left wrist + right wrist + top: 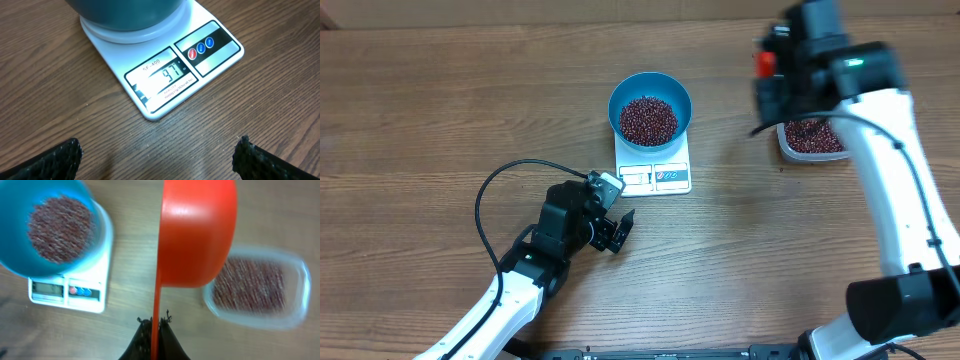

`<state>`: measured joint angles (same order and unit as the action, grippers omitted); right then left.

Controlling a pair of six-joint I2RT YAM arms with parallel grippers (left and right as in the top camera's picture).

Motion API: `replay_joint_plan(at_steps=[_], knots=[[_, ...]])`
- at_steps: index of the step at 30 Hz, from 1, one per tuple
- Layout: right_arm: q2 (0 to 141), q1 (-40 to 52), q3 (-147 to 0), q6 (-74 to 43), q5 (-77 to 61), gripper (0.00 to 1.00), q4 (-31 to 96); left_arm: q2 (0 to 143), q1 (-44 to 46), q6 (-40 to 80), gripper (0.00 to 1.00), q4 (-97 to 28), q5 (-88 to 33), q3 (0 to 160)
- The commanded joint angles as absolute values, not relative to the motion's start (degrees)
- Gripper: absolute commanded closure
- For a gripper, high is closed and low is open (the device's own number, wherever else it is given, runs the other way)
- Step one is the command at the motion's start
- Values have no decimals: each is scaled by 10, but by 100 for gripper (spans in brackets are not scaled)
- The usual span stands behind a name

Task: Scoop item into bowl and weigh 150g on scale
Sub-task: 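Move the empty scoop right back to the bean container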

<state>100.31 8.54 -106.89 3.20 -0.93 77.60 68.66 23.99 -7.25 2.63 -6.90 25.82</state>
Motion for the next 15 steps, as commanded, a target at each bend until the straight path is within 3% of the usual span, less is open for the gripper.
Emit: replay_joint_plan(at_steps=[1, 8, 15], knots=[[1000, 23, -1077, 30, -72, 96, 820, 691, 241, -64, 1, 28, -71, 258], [1027, -79, -1072, 32, -72, 96, 899, 691, 241, -64, 0, 28, -71, 258], [1081, -99, -1071, 71, -108, 96, 892, 691, 241, -64, 0, 28, -71, 258]])
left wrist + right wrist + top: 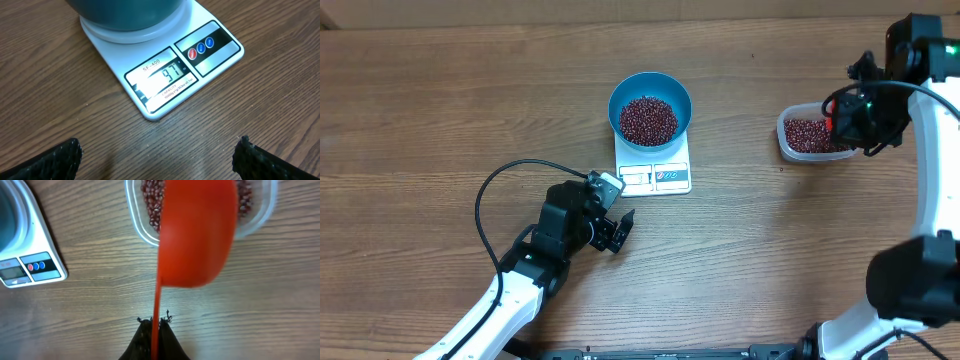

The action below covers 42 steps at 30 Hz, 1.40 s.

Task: Scoop item into bowl and weigh 150g on scale
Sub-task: 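Move the empty scoop right back to the bean container, then lower the scoop into the beans with the right gripper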

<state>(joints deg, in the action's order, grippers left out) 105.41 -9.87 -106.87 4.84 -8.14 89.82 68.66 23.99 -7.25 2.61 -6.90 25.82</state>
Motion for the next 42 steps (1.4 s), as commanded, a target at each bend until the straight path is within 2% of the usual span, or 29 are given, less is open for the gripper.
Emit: replay_joint_plan(at_steps=[1, 14, 42], knots=[[1095, -99, -1071, 71, -108, 96, 888, 691, 241, -64, 1, 28, -71, 258], [1193, -99, -1071, 71, -106, 96, 832, 691, 240, -64, 1, 28, -71, 258], [1197, -99, -1071, 64, -104, 96, 771, 691, 240, -64, 0, 28, -71, 258]])
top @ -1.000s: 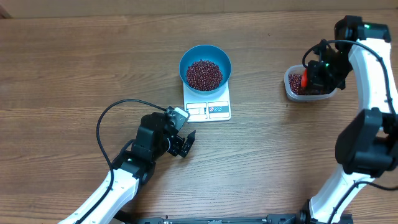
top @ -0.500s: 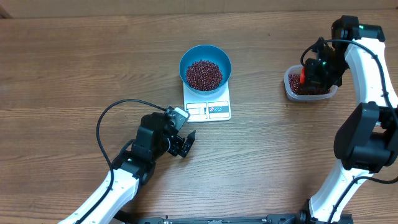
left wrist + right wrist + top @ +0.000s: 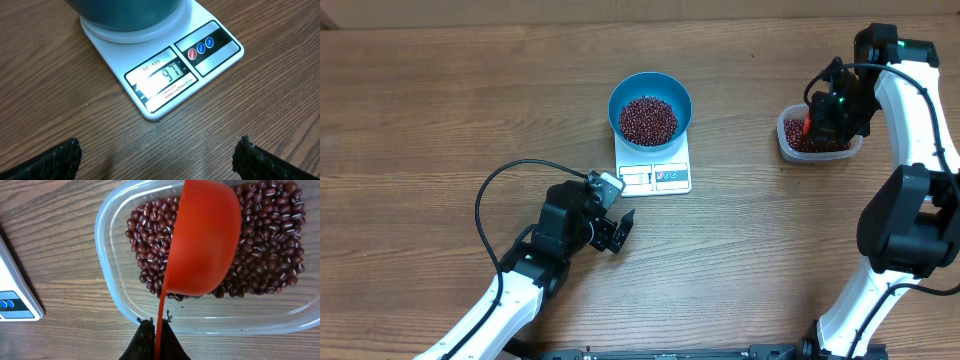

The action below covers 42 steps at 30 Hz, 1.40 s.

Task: Scoop item into bowl and weigh 150g on scale
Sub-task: 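Lower the scoop into the beans with the right gripper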

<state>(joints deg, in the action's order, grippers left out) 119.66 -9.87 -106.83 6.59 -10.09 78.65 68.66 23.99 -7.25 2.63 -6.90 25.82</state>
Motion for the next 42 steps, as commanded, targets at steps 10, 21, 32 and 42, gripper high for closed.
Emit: replay_joint_plan(at_steps=[10, 21, 32, 42], knots=[[1197, -99, -1071, 43, -86, 96, 745, 691, 240, -64, 1, 28, -71, 258], [1197, -99, -1071, 43, -86, 96, 739, 691, 240, -64, 0, 28, -71, 258], [1197, -99, -1071, 43, -86, 96, 787, 691, 240, -64, 0, 28, -71, 258], [1197, -99, -1075, 45, 1, 96, 801, 691, 240, -64, 0, 28, -71, 258]])
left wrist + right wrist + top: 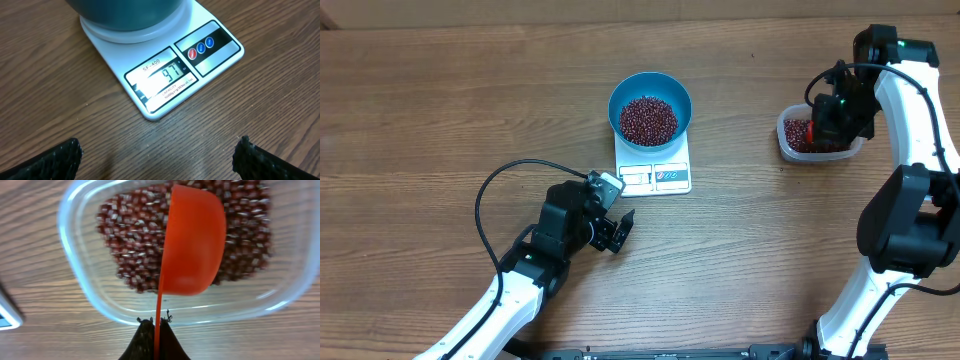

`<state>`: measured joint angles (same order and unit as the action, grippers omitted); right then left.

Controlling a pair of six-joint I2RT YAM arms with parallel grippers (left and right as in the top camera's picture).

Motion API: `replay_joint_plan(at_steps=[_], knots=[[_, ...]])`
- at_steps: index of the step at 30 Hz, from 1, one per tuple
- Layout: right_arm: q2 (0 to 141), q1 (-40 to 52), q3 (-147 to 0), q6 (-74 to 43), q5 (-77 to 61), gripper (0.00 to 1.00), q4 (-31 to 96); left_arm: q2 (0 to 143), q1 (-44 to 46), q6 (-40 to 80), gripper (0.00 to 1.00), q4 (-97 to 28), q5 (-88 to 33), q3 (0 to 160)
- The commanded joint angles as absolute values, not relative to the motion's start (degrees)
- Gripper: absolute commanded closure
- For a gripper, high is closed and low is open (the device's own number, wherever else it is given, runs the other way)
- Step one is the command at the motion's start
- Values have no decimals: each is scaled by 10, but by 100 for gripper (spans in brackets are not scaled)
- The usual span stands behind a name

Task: Scoop item into bowl and weigh 150g on scale
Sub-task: 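Lower the scoop into the beans with the right gripper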

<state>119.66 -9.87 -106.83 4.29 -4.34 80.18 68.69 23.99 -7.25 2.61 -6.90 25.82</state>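
A blue bowl (pixel 650 108) of red beans stands on the white scale (pixel 655 176), whose display (pixel 166 75) reads 97. At the right, a clear tub (pixel 817 137) holds more red beans (pixel 130 255). My right gripper (pixel 156 322) is shut on the thin handle of the red scoop (pixel 192 245), which is turned on edge inside the tub with its cup down among the beans. My left gripper (pixel 157 155) rests open on the table just in front of the scale, with bare wood between its fingers.
A black cable (pixel 505 190) loops over the table beside the left arm. The right arm (pixel 905 120) reaches down along the table's right side to the tub.
The red scoop has shifted within the tub and the right wrist view is blurred with motion. The left gripper, the bowl and the scale reading of 97 are unchanged.
The right gripper held the red scoop between the scale and the tub. It was then over the tub's near edge. After that the scoop stood on edge down among the tub's beans, where it still is. The scale has read 97 throughout, and the left arm stayed still.
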Motion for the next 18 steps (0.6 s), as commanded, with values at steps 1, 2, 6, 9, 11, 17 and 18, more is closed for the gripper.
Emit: replay_joint_plan(at_steps=[1, 2, 6, 9, 11, 17, 18], knots=[[1197, -99, -1075, 45, 12, 96, 800, 691, 240, -64, 0, 28, -71, 258], [1197, -99, -1075, 45, 23, 96, 798, 691, 240, -64, 0, 28, -71, 258], [1197, -99, -1075, 46, 58, 96, 788, 691, 240, -64, 0, 28, -71, 258], [1197, -99, -1072, 50, 64, 96, 780, 691, 240, -64, 0, 28, -71, 258], [1197, -99, -1072, 50, 69, 96, 779, 691, 240, -64, 1, 28, -71, 258], [1197, -99, -1069, 66, 81, 96, 776, 691, 240, -64, 0, 28, -71, 258], [1197, -99, -1068, 72, 81, 96, 775, 691, 240, -64, 0, 28, -71, 258]])
